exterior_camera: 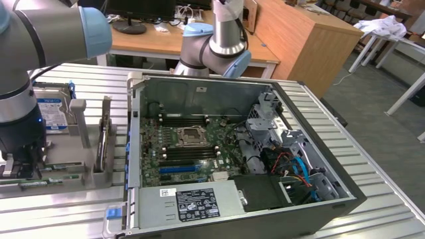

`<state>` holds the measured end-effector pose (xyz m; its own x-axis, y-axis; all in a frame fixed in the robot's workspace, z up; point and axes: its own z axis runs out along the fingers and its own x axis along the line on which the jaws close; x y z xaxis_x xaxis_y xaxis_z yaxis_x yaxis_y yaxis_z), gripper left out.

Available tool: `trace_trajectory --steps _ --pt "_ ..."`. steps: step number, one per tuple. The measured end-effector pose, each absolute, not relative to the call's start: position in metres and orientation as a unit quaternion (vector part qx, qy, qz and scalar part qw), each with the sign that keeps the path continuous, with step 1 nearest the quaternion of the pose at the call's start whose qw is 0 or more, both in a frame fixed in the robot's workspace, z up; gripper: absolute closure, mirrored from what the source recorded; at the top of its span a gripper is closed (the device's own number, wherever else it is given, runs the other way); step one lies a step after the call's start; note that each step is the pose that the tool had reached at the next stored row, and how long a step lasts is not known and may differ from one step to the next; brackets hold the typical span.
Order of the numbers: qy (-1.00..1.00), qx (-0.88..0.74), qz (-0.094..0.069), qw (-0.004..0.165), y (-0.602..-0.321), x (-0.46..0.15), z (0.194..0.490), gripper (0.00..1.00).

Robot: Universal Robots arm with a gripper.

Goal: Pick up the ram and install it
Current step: 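Pick up the ram and move it above insertion slot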

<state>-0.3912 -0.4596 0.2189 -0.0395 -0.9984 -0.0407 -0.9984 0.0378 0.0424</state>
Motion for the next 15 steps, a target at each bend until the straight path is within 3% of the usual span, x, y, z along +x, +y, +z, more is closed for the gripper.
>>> trace_trajectory --steps 15 --pt "-0.720 0.693 -0.029 0.000 -0.460 -0.391 0.207 0.70"
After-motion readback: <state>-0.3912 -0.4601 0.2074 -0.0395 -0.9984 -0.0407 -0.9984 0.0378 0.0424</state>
